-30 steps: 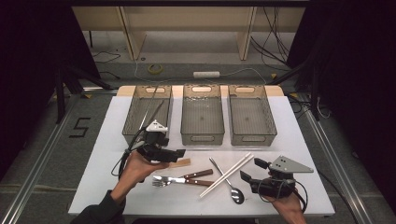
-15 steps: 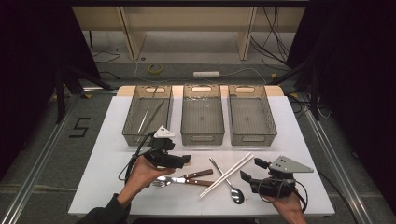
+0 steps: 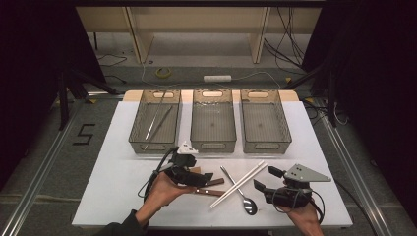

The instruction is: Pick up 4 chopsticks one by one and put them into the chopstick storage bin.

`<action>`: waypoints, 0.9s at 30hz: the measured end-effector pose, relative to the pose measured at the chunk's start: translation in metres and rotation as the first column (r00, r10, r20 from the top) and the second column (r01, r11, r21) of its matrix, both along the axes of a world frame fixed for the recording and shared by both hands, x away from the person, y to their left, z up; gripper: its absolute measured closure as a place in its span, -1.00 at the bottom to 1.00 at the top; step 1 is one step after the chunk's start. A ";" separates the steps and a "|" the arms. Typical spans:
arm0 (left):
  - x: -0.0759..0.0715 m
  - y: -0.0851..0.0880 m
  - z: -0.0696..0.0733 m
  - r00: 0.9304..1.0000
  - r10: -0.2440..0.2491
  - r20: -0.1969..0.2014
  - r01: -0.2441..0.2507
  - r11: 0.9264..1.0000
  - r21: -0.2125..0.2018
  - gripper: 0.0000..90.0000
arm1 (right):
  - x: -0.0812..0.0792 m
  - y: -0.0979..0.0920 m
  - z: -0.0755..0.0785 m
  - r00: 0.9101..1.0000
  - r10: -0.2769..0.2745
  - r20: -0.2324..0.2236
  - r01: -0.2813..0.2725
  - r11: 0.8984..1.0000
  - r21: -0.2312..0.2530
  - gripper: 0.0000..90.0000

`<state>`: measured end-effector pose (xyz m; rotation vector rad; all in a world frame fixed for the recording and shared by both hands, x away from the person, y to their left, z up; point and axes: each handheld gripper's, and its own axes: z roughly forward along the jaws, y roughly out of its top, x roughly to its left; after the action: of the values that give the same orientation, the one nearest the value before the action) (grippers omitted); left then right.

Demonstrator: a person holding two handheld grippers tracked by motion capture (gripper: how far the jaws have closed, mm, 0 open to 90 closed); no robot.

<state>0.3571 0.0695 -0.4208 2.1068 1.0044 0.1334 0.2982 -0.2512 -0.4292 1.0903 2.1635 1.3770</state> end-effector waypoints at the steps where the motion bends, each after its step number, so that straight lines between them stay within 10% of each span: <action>1: -0.001 -0.002 -0.001 1.000 -0.007 -0.010 0.007 1.000 -0.001 -0.48 | 0.000 0.000 0.000 1.000 -0.001 -0.001 0.001 1.000 -0.002 -0.37; 27: 0.001 -0.059 -0.029 0.987 -0.152 -0.056 0.158 0.979 0.126 -0.05 | 0.000 0.002 0.000 1.000 -0.009 -0.002 0.009 1.000 -0.003 -0.37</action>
<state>0.3581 0.0102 -0.4502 2.3082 0.8740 0.0744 0.2982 -0.2497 -0.4290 1.0988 2.1587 1.3684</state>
